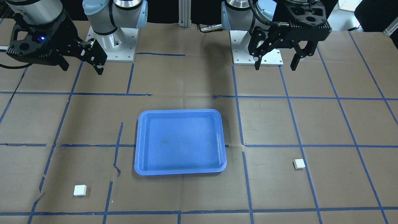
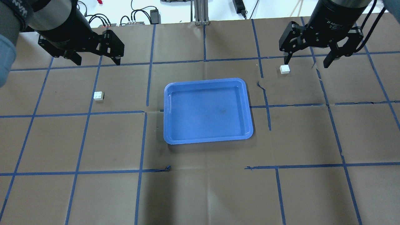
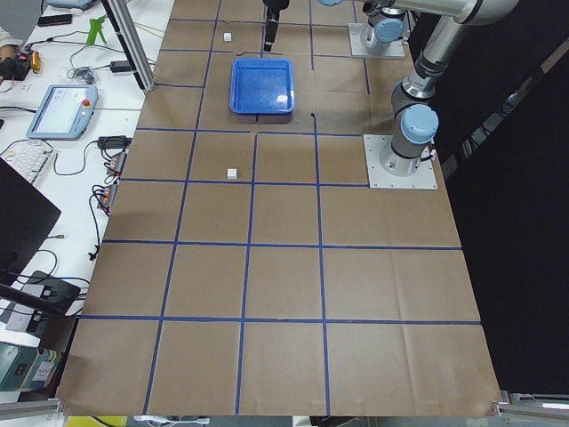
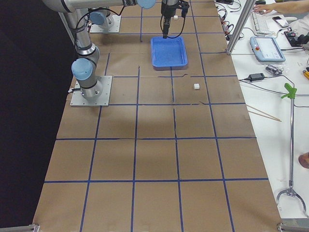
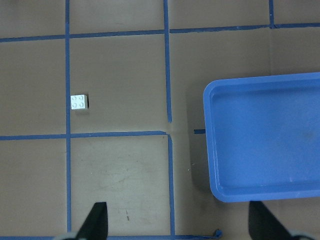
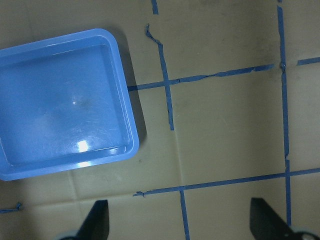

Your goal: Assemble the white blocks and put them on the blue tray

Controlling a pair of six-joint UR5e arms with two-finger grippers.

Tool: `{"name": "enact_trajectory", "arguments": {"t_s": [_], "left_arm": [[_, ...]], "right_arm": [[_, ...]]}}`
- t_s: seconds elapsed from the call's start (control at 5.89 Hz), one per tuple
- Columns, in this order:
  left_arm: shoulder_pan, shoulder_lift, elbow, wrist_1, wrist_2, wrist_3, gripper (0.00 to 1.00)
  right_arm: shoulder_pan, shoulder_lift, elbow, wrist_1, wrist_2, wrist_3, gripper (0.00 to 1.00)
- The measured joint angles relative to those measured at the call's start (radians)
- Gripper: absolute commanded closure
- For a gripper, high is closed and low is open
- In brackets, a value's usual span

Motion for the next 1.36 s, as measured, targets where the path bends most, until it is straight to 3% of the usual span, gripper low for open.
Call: {"name": "enact_trajectory", "arguments": {"t_s": [1.02,1.36], "left_arm": [[0.006,0.000,-0.002,-0.005,0.001,0.005,0.01],[0.096,-0.063,0.004,-0.043,0.032,0.015,0.01]], "right_arm": [[0.000,-0.002,0.007,0.002,0.001,-0.025,0.00],[-0.001,-0.003,0.008,0.002,0.003,-0.259,0.00]]}}
